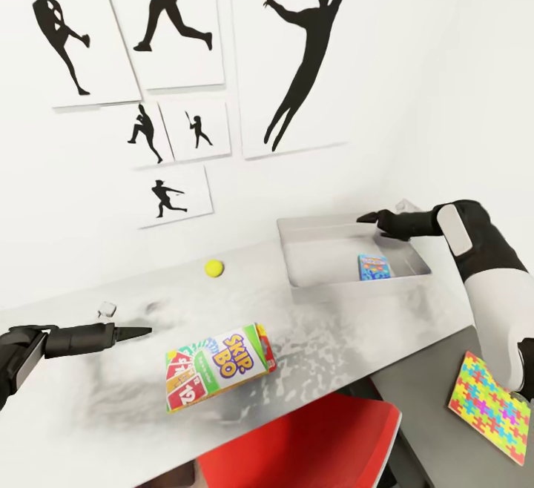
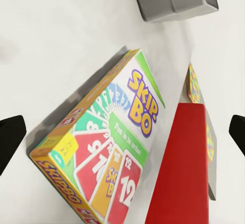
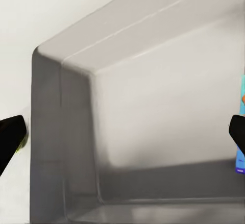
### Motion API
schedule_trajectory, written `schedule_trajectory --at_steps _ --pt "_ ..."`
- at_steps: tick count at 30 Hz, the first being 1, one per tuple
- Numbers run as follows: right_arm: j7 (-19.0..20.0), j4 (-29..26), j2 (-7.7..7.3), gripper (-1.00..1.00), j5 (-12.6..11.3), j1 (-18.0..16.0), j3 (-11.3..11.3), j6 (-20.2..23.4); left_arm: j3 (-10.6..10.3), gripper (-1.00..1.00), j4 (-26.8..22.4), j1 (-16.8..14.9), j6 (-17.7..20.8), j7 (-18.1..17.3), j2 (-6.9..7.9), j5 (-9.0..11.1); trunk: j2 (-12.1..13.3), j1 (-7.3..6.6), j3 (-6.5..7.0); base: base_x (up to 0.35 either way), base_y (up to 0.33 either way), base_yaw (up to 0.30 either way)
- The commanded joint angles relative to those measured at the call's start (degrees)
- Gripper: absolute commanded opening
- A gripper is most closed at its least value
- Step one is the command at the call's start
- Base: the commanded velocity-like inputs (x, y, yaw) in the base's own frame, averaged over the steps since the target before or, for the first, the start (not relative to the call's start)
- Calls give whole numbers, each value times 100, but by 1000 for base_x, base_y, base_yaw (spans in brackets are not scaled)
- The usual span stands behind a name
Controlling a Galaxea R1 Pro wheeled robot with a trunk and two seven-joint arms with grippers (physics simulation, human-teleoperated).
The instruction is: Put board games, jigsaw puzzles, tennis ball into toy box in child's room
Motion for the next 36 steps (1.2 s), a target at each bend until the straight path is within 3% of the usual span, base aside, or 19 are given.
schedule_trajectory --at_steps 1,11,14,23,33,36 --pt "57 -17 4 100 17 17 -13 22 -10 100 -1 -4 60 -13 3 19 -10 4 0 -4 0 0" --pt "235 -345 -11 100 -584 393 -23 22 -13 100 -2 -4 54 -14 3 19 -10 4 94 -1 0 0" --pt "587 -826 -18 100 -741 692 -26 22 -11 100 -1 -4 53 -16 3 21 -10 4 123 0 0 0" --pt "1328 -2146 -20 100 -855 1544 -57 22 -12 100 -1 -4 52 -19 3 23 -10 4 208 0 0 0" --pt "1640 -3160 -14 100 -1349 2377 -201 22 -13 100 -2 -4 52 -15 2 21 -10 4 303 0 0 0" --pt "1675 -3610 -13 100 -1548 2819 -343 22 -11 100 -2 -4 52 -15 3 20 -10 4 332 0 0 0"
